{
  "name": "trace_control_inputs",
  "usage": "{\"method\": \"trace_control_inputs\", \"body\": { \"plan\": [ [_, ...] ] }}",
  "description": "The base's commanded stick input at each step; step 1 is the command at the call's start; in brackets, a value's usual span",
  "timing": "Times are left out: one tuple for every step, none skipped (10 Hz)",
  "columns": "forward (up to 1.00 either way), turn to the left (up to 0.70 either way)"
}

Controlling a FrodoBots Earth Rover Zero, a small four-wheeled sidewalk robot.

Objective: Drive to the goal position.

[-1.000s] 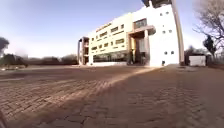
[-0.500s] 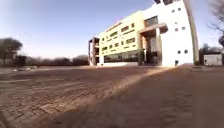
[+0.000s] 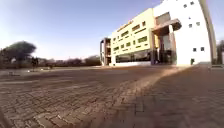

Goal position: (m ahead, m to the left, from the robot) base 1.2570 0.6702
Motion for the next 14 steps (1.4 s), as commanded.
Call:
{"method": "trace_control_inputs", "body": {
  "plan": [
    [1.0, 0.27],
    [1.0, 0.27],
    [1.0, 0.27],
    [1.0, 0.27],
    [1.0, 0.27],
    [1.0, 0.27],
    [1.0, 0.27],
    [1.0, 0.27],
    [1.0, 0.27],
    [1.0, 0.27],
    [1.0, 0.27],
    [1.0, 0.27],
    [1.0, 0.0],
    [1.0, 0.0]
  ]
}}
